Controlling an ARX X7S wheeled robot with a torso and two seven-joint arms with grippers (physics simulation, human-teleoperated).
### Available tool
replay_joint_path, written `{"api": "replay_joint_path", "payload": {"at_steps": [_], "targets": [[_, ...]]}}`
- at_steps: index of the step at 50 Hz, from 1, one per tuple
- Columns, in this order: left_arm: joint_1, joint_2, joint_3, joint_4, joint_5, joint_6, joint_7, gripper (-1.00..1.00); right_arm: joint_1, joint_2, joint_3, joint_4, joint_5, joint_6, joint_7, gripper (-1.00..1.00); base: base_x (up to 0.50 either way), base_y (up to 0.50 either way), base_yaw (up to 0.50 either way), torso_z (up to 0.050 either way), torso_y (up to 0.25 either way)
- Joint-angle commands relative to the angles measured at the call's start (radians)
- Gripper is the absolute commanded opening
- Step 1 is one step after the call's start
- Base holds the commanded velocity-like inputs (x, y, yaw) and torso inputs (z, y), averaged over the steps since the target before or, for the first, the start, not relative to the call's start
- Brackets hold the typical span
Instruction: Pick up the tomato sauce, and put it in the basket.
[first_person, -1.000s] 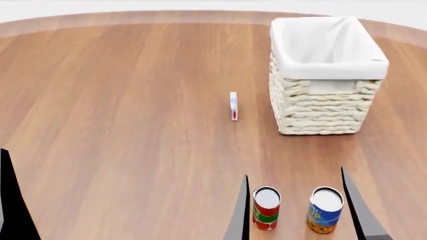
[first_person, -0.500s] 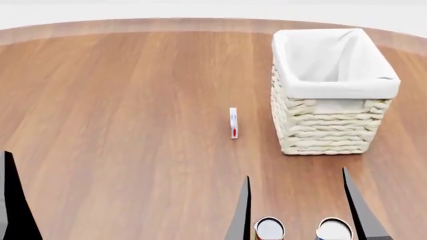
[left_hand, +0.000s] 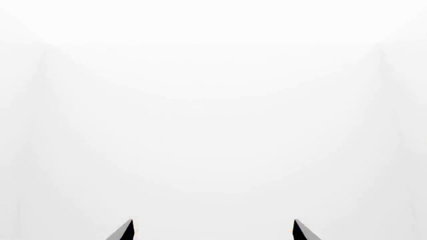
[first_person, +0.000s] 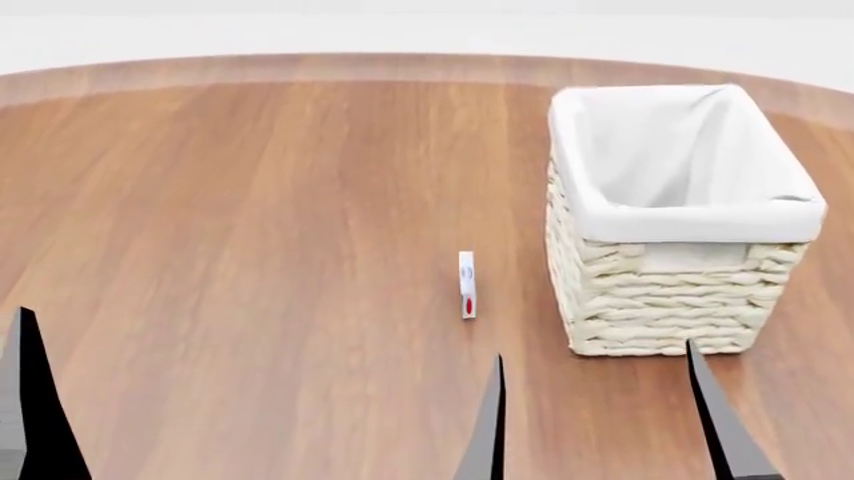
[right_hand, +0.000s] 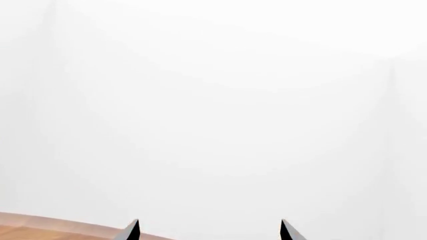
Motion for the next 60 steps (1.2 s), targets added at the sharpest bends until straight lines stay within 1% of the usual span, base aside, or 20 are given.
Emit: {"api": "replay_joint_path", "payload": {"at_steps": [1,41,52,55,60], "targets": [[-0.005,-0.01,0.002,-0.007,-0.004,0.002,-0.009,1.0,0.006,0.006,-0.007,0.012,0.006,-0.004,0.01,1.0,0.22,0.0,0.0,0.0,0.0],[-0.003,-0.035,0.018,-0.017,-0.018,0.016,-0.036,1.0,0.008,0.029,-0.023,0.004,-0.004,0.004,0.044,1.0,0.23,0.0,0.0,0.0,0.0],[0.0,-0.044,0.02,-0.021,-0.022,0.023,-0.045,1.0,0.02,0.03,-0.032,0.058,0.0,-0.009,0.051,1.0,0.0,0.0,0.0,0.0,0.0],[0.002,-0.046,0.022,-0.024,-0.024,0.027,-0.045,1.0,0.018,0.028,-0.04,0.107,0.002,-0.03,0.057,1.0,0.0,0.0,0.0,0.0,0.0],[0.006,-0.051,0.019,-0.027,-0.028,0.032,-0.048,1.0,-0.007,0.038,-0.06,0.115,-0.012,-0.036,0.056,1.0,0.0,0.0,0.0,0.0,0.0]]}}
